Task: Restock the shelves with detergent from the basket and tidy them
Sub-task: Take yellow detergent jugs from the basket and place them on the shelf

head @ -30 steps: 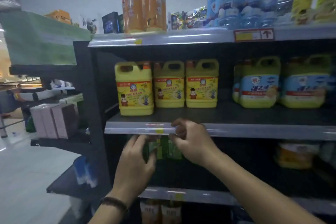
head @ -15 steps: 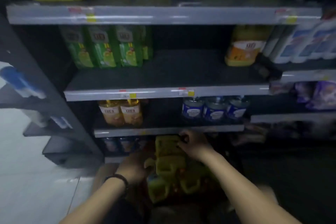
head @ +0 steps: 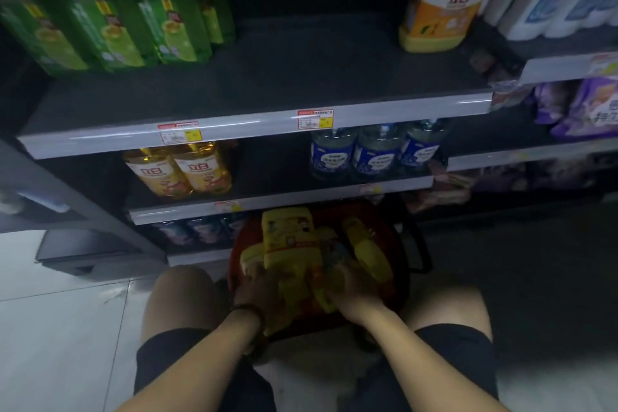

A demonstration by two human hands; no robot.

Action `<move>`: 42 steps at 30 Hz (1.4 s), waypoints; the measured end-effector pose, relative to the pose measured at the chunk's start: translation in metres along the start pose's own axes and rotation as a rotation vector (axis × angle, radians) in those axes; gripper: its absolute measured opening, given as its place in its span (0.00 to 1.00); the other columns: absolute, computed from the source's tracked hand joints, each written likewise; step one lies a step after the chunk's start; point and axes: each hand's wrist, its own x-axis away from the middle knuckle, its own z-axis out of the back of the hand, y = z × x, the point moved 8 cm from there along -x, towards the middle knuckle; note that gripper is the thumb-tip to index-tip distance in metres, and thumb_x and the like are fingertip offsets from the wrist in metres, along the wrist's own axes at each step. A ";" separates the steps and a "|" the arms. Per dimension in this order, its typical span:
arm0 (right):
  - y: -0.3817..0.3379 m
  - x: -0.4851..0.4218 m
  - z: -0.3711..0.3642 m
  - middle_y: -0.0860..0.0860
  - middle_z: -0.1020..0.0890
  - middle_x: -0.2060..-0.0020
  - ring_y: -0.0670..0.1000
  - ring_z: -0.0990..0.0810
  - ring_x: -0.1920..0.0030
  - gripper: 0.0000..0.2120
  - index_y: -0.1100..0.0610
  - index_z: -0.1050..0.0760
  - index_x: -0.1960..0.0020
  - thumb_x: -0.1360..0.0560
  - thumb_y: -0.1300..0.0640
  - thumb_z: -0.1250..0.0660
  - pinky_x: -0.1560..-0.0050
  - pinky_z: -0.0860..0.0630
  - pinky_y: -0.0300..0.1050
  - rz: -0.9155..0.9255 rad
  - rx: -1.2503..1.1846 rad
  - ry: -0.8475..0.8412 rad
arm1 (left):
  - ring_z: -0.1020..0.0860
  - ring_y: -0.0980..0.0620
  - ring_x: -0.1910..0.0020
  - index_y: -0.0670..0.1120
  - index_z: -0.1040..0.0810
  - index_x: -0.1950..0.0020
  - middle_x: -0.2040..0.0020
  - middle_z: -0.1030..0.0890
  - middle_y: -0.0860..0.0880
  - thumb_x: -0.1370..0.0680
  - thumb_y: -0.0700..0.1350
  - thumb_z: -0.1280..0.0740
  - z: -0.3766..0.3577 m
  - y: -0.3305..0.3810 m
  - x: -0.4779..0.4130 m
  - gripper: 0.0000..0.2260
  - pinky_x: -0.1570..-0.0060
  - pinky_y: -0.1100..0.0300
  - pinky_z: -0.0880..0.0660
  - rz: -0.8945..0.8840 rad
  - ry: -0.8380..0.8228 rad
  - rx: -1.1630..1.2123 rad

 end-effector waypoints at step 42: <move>-0.179 0.106 0.131 0.37 0.19 0.37 0.36 0.22 0.35 0.34 0.34 0.31 0.32 0.29 0.52 0.18 0.31 0.23 0.46 0.616 -0.193 0.118 | 0.16 0.60 0.52 0.61 0.21 0.42 0.51 0.14 0.56 0.20 0.60 0.30 0.273 0.027 0.197 0.09 0.53 0.53 0.15 -0.349 0.791 0.606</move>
